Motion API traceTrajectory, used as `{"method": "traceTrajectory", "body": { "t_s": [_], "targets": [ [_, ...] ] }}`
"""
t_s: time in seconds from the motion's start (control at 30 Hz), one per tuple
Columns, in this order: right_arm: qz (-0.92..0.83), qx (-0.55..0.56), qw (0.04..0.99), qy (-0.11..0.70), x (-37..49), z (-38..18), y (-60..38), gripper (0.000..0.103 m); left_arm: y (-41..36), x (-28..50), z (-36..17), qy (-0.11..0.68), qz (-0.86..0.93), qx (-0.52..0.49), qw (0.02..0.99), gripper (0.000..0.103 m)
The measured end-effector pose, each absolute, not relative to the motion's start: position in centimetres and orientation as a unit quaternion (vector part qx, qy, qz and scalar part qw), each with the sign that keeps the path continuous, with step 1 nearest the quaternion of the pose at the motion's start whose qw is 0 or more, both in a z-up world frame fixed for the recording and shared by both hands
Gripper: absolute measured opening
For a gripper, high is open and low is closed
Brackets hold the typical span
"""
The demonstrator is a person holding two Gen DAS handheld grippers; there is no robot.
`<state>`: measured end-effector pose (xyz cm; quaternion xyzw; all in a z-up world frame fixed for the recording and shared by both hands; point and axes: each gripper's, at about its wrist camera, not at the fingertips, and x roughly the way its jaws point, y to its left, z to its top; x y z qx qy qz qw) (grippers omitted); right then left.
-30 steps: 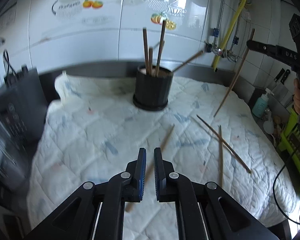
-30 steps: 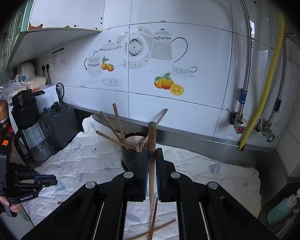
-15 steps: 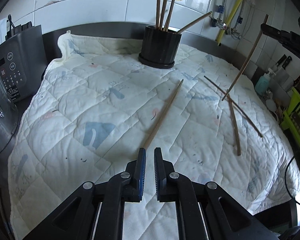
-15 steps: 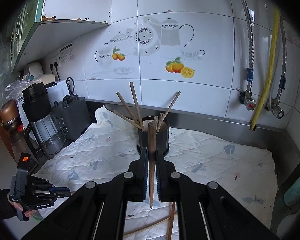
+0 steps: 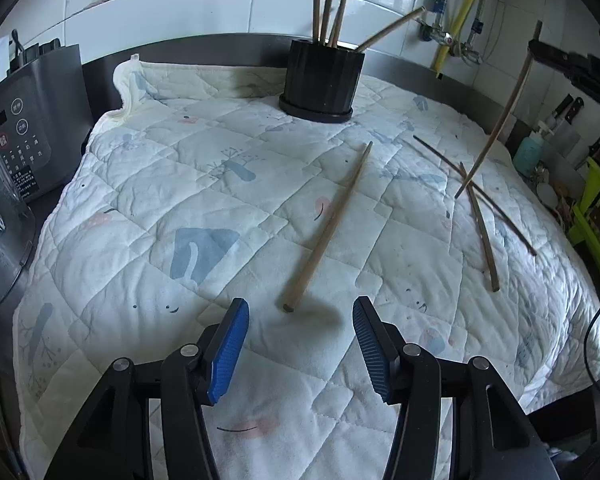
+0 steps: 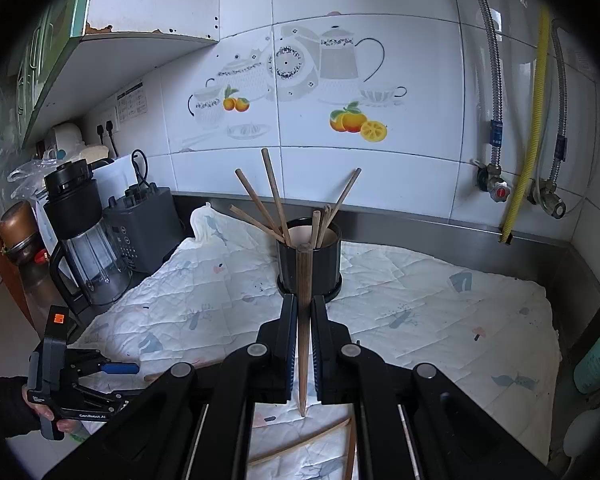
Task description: Organize utensils
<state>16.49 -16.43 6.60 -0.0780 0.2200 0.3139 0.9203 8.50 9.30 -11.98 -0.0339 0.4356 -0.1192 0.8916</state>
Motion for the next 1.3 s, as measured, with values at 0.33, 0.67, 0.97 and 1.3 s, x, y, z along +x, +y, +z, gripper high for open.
{"method": "traceTrajectory", "body": {
  "t_s": [0.33,0.67,0.97,1.3],
  "targets": [
    [0.314,-0.076,0.92,0.222,16.5,6.5,-16.4,0.009,8.1,10.6,-11.3,0.431,-0.138,-0.006,0.891,0.058],
    [0.307,-0.072,0.922,0.223,17.0,6.5,-16.8,0.009,7.0,12.8,-12.5,0.445,-0.151,0.05,0.881,0.038],
    [0.309,-0.068,0.922,0.223,17.2,6.3,-16.8,0.009,5.9,12.3,-12.3,0.423,-0.157,0.07,0.89,0.006],
    [0.306,-0.066,0.928,0.201,16.9,7.8,-17.0,0.009,6.4,11.3,-6.4,0.37,-0.16,0.046,0.914,0.006]
  ]
}}
